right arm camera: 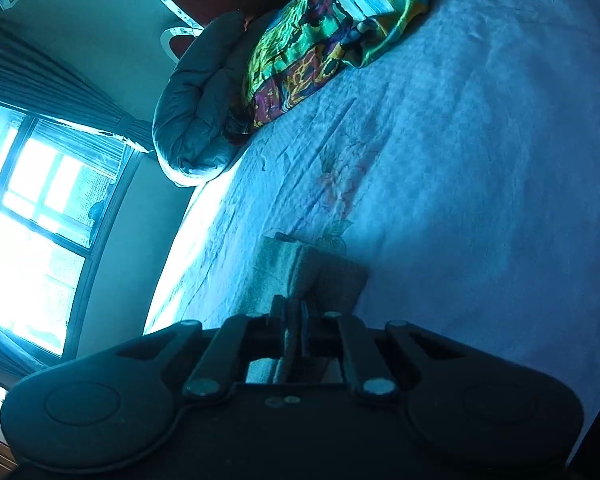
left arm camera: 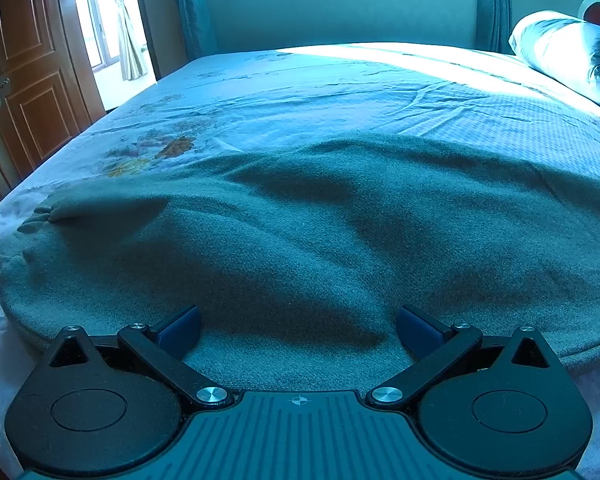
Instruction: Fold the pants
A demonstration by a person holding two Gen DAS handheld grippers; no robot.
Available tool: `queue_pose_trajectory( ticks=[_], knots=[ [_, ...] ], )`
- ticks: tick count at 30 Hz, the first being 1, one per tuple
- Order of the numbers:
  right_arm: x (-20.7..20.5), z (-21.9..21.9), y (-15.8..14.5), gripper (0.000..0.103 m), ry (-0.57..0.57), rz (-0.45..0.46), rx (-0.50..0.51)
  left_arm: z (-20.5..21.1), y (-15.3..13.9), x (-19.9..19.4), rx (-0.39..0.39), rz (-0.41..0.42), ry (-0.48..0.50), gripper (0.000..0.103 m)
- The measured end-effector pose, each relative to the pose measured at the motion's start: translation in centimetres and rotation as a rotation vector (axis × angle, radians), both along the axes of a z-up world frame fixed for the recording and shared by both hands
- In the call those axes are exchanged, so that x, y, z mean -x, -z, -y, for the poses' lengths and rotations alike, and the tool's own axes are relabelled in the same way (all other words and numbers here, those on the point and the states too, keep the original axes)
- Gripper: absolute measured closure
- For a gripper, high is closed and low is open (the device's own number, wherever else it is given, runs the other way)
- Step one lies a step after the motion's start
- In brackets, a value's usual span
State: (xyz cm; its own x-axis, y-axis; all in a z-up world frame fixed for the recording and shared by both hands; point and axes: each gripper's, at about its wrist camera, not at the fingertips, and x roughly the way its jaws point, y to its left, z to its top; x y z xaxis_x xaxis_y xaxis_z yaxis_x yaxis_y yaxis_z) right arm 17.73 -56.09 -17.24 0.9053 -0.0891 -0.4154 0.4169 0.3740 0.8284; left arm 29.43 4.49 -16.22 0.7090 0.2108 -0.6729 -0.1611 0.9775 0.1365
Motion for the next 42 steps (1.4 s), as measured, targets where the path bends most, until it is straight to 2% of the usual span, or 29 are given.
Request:
queue_pose_trajectory(
  ticks=[2, 4, 5, 6, 10, 11, 12, 13, 14, 17, 19, 20, 22, 23, 24, 28, 30, 31, 35, 37, 40, 42],
  knots=[
    [0.4, 0.3, 1.1, 0.103, 0.011, -0.012, -0.045, 0.0, 0.0, 0.0, -0.002, 0.001, -0.002, 0.000],
    [0.7, 0.4, 1.3, 0.098, 0.018, 0.006, -0.060, 0.1, 0.1, 0.0, -0.002, 0.001, -0.001, 0.000],
    [0.9, 0.3, 1.0, 0.089, 0.030, 0.004, -0.041, 0.1, 0.1, 0.0, -0.001, 0.001, 0.001, 0.000],
    [1.0, 0.2, 0.6, 0.072, 0.040, -0.006, -0.018, 0.1, 0.0, 0.0, -0.001, 0.000, 0.002, 0.000],
    [0.2, 0.6, 0.9, 0.066, 0.025, -0.018, -0.020, 0.1, 0.0, 0.0, -0.001, 0.000, 0.000, 0.000],
    [-0.7, 0.8, 1.2, 0.069, -0.006, -0.025, -0.026, 0.1, 0.1, 0.0, -0.003, 0.001, 0.000, 0.000],
    [-1.4, 0.9, 1.3, 0.097, -0.032, -0.043, -0.019, 0.1, 0.1, 0.0, -0.004, 0.001, 0.001, 0.000],
    [-2.4, 0.9, 1.1, 0.098, -0.078, -0.056, -0.001, 0.1, 0.1, 0.0, -0.003, 0.001, 0.003, 0.000],
    [-3.0, 0.7, -0.1, 0.099, -0.109, -0.051, 0.065, 0.0, 0.0, 0.0, -0.002, 0.000, 0.007, 0.000],
    [-2.5, 0.1, -5.0, 0.100, -0.144, 0.081, 0.249, -0.3, -0.1, 0.0, 0.006, -0.006, 0.024, 0.000],
    [-2.6, 0.3, -5.7, 0.100, -0.160, 0.078, 0.321, -0.4, -0.1, 0.0, 0.012, -0.002, 0.036, 0.000],
    [-3.0, 1.0, -4.7, 0.100, -0.164, 0.047, 0.312, -0.4, 0.0, 0.1, 0.018, 0.002, 0.041, 0.000],
    [-3.9, 3.0, -0.5, 0.100, -0.162, -0.058, 0.201, -0.5, 0.1, 0.1, 0.026, 0.004, 0.060, 0.000],
    [-4.2, 3.2, 1.4, 0.100, -0.169, -0.082, 0.154, -0.5, 0.1, 0.2, 0.023, 0.006, 0.066, 0.000],
    [-3.9, 3.1, 2.0, 0.101, -0.164, -0.055, 0.164, -0.6, 0.1, 0.2, 0.021, 0.008, 0.070, 0.000],
    [-1.8, 2.3, 0.6, 0.089, -0.105, -0.039, 0.186, -1.0, 0.0, 0.4, 0.029, 0.018, 0.084, 0.000],
    [-0.7, 1.2, -0.6, 0.085, -0.075, -0.054, 0.250, -1.1, -0.2, 0.6, 0.028, 0.029, 0.088, 0.000],
    [-0.6, 0.2, -1.5, 0.087, -0.091, -0.072, 0.309, -1.1, -0.4, 0.9, 0.019, 0.041, 0.090, 0.000],
    [-2.2, -4.3, -4.9, 0.086, -0.222, -0.003, 0.463, -1.8, -1.1, 1.2, -0.027, 0.077, 0.096, 0.000],
    [-4.9, -6.8, -5.7, 0.086, -0.343, 0.022, 0.466, -2.8, -1.5, 0.9, -0.037, 0.085, 0.078, 0.000],
    [-10.6, -13.7, -6.3, 0.085, -0.579, 0.041, 0.479, -5.1, -2.0, 0.5, -0.031, 0.097, 0.030, 0.000],
    [-13.9, -18.1, -6.0, 0.085, -0.723, 0.050, 0.441, -6.7, -2.2, 0.4, -0.044, 0.094, 0.003, 0.000]
  ],
)
